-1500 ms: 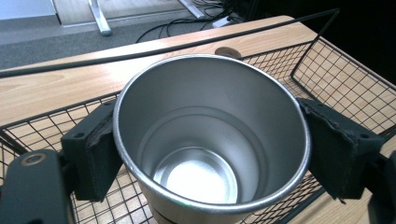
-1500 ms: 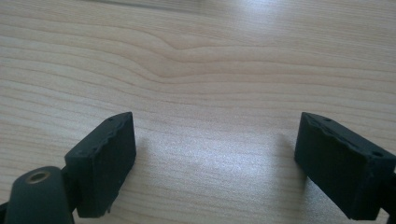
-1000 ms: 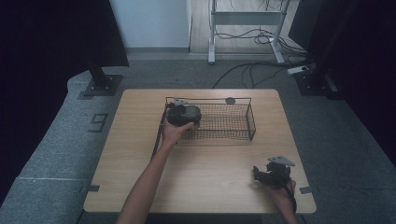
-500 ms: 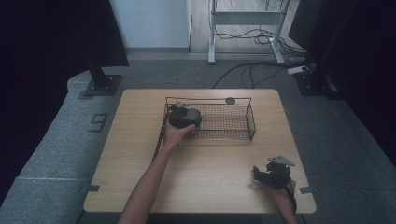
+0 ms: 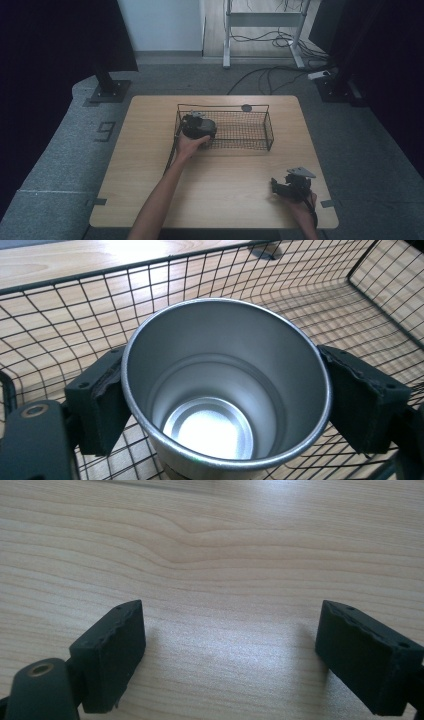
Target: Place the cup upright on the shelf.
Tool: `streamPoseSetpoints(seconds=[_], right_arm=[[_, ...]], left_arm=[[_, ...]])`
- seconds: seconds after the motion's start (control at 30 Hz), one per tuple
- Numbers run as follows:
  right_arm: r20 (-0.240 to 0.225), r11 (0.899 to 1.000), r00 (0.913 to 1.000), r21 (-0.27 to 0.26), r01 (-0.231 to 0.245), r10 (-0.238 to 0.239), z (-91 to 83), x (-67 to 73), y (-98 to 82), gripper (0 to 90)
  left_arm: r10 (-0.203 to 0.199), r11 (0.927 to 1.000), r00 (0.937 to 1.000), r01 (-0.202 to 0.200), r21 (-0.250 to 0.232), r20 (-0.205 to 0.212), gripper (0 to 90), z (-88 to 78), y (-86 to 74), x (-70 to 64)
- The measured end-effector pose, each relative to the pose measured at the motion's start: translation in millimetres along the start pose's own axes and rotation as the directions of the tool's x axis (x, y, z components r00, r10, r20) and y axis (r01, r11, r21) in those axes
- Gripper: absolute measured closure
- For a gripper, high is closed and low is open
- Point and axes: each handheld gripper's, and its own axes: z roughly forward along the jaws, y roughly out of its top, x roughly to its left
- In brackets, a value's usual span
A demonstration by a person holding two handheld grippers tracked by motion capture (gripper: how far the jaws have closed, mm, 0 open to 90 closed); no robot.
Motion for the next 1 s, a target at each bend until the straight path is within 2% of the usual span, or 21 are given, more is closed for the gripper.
streamPoseSetpoints(seconds=[0.27,0.53,0.7,0.9,1.0], right_arm=[[-0.001,1.000,1.0000,-0.001,0.000,0.000,0.0,-0.1,0.0,12.4],[-0.002,1.000,1.0000,-0.001,-0.001,0.001,-0.2,-0.1,-0.3,12.5],[-0.002,1.000,1.0000,-0.001,-0.001,0.001,-0.2,-0.1,-0.3,12.5],[-0.002,1.000,1.0000,-0.002,-0.001,0.001,-0.2,-0.1,-0.3,12.5],[-0.001,1.000,1.0000,0.000,0.000,0.000,-0.3,-0.1,-0.3,12.5]], left_arm=[[-0.007,0.9999,0.9998,0.007,0.013,-0.017,13.3,1.3,-1.8,2.3],[-0.020,0.9998,0.9997,0.020,0.006,0.013,8.5,-4.6,0.2,3.5],[-0.033,0.9986,0.9993,0.034,-0.041,0.019,6.0,-14.4,3.6,3.9],[-0.034,0.9978,0.9986,0.036,-0.055,0.040,6.0,-24.4,5.7,3.5],[-0.021,0.9974,0.9985,0.024,-0.067,0.051,6.0,-32.0,6.4,3.2]])
